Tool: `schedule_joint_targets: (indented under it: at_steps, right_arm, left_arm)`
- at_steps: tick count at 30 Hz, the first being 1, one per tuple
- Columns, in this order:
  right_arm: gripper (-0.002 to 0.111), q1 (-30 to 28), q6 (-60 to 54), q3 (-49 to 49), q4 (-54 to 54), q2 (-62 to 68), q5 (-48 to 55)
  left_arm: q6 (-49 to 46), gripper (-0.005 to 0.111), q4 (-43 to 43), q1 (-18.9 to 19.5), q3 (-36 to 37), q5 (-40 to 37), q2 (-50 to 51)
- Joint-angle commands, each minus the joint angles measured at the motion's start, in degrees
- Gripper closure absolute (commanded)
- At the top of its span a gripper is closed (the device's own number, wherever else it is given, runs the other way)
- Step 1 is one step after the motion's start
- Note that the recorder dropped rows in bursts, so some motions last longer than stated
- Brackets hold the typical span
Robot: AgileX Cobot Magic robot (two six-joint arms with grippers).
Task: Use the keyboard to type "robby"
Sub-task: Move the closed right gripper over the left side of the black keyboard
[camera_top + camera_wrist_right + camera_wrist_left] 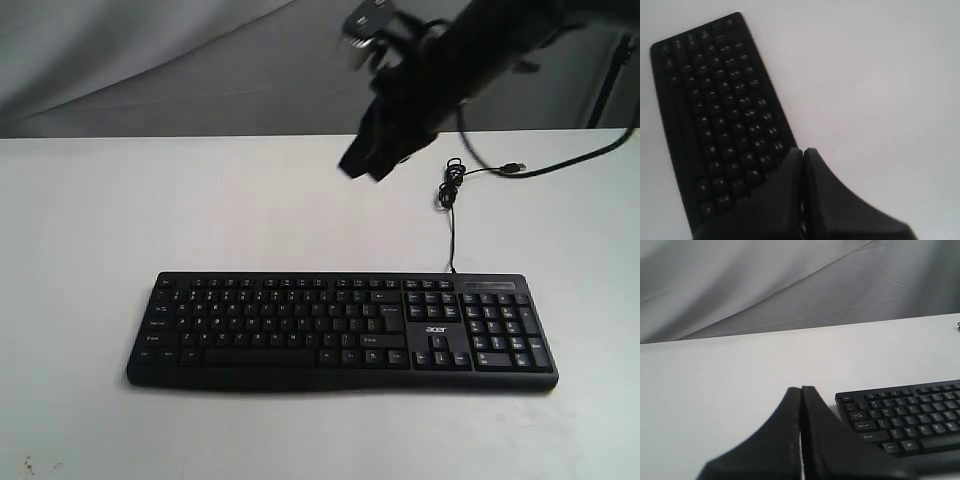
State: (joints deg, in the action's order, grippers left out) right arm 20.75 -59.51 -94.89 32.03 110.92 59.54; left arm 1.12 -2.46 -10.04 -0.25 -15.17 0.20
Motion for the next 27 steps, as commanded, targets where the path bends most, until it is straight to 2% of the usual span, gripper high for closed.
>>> schedule_joint_targets:
  at_steps: [1,9,11,19,23,27]
  right_arm:
    - [0.108,8.3,-4.0,0.3,0.9,3.8,-5.1]
    - [0.108,21.3,-4.9,0.2,1.4,10.3,-12.5]
    - [0.108,22.8,-4.9,0.2,1.4,12.2,-13.2]
    - [0.108,23.0,0.1,0.2,-1.0,13.4,-20.0]
    - [0.108,20.4,-1.0,0.2,-1.4,14.8,-21.2]
    - [0.108,19.1,-6.1,0.2,3.3,16.6,-20.3]
  left_arm:
    - [0.2,0.107,-0.3,-0.3,0.2,0.3,-0.2]
    - [0.2,0.107,-0.3,-0.3,0.2,0.3,-0.2]
    - [0.2,0.107,-0.3,-0.3,0.2,0.3,-0.2]
    - [0.2,0.107,-0.3,-0.3,0.2,0.3,-0.2]
    - [0.2,0.107,-0.3,-0.3,0.2,0.3,-0.2]
    - [0.2,0.107,-0.3,-0.3,0.2,0.3,-0.2]
